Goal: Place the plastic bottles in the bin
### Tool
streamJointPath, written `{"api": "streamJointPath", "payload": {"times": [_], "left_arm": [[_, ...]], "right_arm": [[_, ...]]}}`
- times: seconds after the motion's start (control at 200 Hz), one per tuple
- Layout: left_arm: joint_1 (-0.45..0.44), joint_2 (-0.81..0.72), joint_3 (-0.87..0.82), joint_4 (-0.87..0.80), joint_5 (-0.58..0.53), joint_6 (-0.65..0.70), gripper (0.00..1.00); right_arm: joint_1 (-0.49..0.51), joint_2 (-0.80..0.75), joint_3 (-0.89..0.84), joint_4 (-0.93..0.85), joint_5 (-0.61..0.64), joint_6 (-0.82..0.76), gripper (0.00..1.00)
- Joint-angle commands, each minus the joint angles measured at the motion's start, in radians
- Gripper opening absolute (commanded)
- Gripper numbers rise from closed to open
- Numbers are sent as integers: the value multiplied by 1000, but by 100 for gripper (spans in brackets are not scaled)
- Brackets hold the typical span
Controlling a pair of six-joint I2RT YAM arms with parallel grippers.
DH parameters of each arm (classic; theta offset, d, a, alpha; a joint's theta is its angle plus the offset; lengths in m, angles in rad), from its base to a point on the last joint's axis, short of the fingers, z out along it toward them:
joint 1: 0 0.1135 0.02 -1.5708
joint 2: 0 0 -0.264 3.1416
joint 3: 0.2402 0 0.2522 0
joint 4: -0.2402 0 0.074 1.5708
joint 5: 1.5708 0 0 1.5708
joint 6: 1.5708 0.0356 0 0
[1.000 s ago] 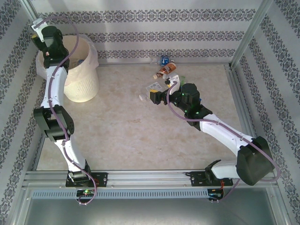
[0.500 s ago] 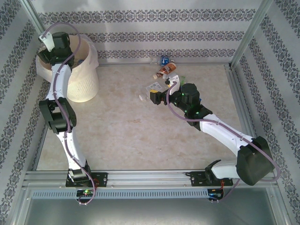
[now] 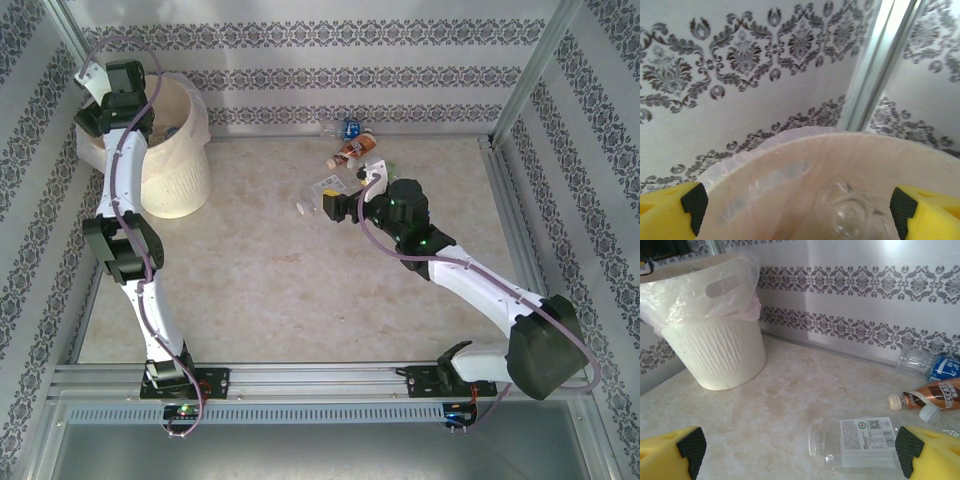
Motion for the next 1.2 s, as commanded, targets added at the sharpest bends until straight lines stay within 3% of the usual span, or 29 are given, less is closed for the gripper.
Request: {"api": "streamJointPath", "payload": {"times": [0.0,0.245,0.62,0.744,0.914,1.069,1.194], "left_arm": [[-31,-92,20,-10,115,-12,97],[-126,-179,-42,67,293,16,100],[-291,-361,-345,268,457,8,100],[-330,-400,-411,287,505,6,100],[-355,-451,-528,338,665,-59,100],[-367,-484,-624,329,752,-133,100],[-370,-516,-680,302,786,-151,100]], "right_arm": [[-28,-50,-29,-1,63,69,98],[-150,-95,-71,-79,97,212,98],[-279,-26,-14,-336,124,213,98],[-296,16,23,-407,125,160,98],[-324,106,87,-468,84,18,98],[-339,272,275,-627,20,-197,98],[-336,416,428,-737,74,-320,97]]}}
